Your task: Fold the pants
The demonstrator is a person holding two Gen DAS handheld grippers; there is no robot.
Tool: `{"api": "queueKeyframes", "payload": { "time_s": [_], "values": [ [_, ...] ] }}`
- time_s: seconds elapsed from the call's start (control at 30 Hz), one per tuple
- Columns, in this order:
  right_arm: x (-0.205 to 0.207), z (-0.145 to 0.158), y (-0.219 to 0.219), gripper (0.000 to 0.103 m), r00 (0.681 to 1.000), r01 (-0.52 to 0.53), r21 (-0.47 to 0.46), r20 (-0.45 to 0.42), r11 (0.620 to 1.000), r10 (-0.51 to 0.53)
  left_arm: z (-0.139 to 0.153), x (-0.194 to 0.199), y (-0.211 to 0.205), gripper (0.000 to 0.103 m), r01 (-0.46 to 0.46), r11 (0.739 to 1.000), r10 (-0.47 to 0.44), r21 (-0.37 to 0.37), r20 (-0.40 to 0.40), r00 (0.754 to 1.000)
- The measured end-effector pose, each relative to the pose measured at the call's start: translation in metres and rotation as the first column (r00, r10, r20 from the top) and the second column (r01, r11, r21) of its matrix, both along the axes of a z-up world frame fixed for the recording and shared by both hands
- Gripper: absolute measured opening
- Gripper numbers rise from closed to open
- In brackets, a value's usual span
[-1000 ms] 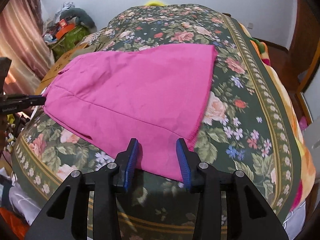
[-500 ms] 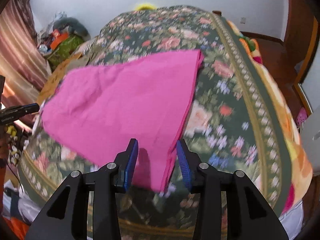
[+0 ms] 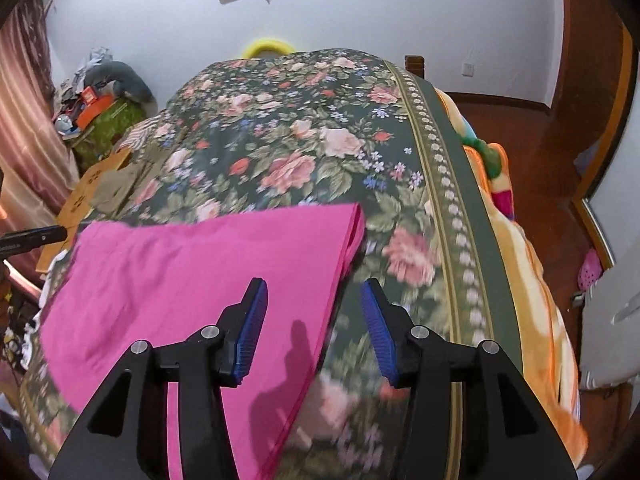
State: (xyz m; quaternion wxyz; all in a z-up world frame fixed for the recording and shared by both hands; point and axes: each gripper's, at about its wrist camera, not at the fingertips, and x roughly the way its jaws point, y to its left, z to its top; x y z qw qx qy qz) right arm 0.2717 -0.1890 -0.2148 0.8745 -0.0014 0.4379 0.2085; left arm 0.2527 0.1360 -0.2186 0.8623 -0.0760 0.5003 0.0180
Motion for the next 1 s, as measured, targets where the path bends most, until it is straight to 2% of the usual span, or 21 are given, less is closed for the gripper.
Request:
{"api": "queueKeyframes", "payload": {
  "time_s": [0.2,0.33,0.43,0.47,0.5,0.53,0.57,0.63,0.7,0.77,0.83,0.9,1.0],
  "values": [
    [0.044,-0.022,0.006,0.045,0.999,0.009,0.008,-0.045,1.000,-0.009,-0.022,0.027,0.001,0.043,0.001,0.999,-0.004,-0.048,-0.049,0.999],
    [0.069,-0.042,0.009,0.045,0.995,0.028,0.014,-0.098,1.000,-0.026,-0.044,0.035,0.004,0.043,-0.006,0.990,-0.010,-0.144,-0.112,0.994],
    [0.075,-0.052,0.010,0.045,0.992,0.027,0.065,-0.127,0.998,-0.019,-0.046,0.032,0.003,0.042,-0.013,0.987,-0.004,-0.162,-0.104,0.995],
    [0.074,-0.052,0.011,0.045,0.993,0.020,0.083,-0.114,0.996,-0.011,-0.045,0.030,0.002,0.039,-0.008,0.985,-0.008,-0.170,-0.094,0.995],
    [0.074,-0.052,0.013,0.045,0.994,0.009,0.091,-0.109,0.996,0.001,-0.046,0.029,0.003,0.019,0.004,0.979,-0.024,-0.205,-0.091,0.996],
    [0.073,-0.052,0.014,0.037,0.994,0.002,0.096,-0.107,0.995,0.008,-0.046,0.028,0.003,0.014,0.021,0.965,-0.047,-0.261,-0.094,0.995],
    [0.072,-0.052,0.017,0.023,0.995,-0.014,0.101,-0.101,0.995,0.024,-0.045,0.027,0.003,0.014,0.020,0.966,-0.045,-0.257,-0.089,0.995],
    [0.069,-0.050,0.024,0.009,0.997,-0.034,0.060,-0.072,0.998,0.038,-0.042,0.025,0.001,0.009,0.030,0.972,-0.049,-0.235,-0.077,0.996],
    [0.067,-0.047,0.029,0.006,0.997,-0.059,0.025,-0.040,0.998,0.060,-0.040,0.022,0.001,0.007,0.027,0.976,-0.043,-0.216,-0.066,0.997],
    [0.066,-0.045,0.032,0.004,0.998,-0.067,-0.010,-0.014,0.998,0.067,-0.037,0.018,-0.001,0.005,0.010,0.992,-0.017,-0.123,-0.053,0.998],
    [0.066,-0.044,0.032,0.004,0.998,-0.059,-0.053,0.009,0.997,0.060,-0.038,0.012,-0.005,0.002,-0.004,1.000,0.004,0.012,-0.040,0.999],
    [0.071,-0.052,0.034,0.004,0.999,-0.045,-0.073,-0.013,0.996,0.044,-0.048,0.009,-0.006,0.002,0.004,1.000,-0.004,0.004,-0.065,0.998],
    [0.071,-0.052,0.037,0.004,0.999,-0.037,-0.119,0.000,0.992,0.038,-0.048,0.007,-0.016,0.003,0.008,0.996,-0.003,0.087,-0.055,0.998]
  ]
}}
